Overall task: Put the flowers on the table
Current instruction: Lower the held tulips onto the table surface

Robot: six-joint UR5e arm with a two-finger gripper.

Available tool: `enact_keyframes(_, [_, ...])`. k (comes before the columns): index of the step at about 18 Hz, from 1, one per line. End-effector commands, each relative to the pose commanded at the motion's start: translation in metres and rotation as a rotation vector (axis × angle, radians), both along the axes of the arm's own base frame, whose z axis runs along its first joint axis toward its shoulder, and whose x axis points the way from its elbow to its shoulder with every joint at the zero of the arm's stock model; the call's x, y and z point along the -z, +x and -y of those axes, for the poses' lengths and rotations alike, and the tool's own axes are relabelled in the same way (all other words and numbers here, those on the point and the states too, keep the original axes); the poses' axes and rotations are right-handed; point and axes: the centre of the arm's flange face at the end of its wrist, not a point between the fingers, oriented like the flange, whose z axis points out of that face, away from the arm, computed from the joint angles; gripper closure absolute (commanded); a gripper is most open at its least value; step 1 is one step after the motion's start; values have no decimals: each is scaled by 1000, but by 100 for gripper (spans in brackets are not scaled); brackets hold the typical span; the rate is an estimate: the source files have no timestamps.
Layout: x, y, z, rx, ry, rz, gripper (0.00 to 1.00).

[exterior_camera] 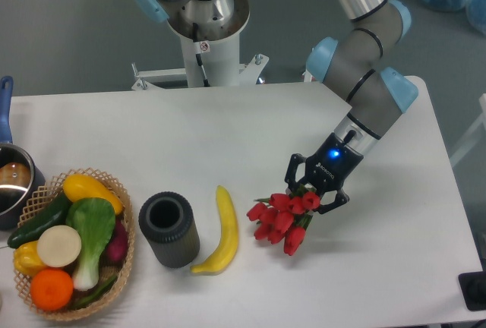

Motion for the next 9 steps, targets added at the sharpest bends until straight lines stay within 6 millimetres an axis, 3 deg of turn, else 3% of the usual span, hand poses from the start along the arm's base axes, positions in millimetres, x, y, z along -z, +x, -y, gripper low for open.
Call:
enact_keyframes(3, [2, 0, 0, 0, -1, 3, 44])
enact_keyframes(9, [7, 1, 1, 20, 5, -10, 27])
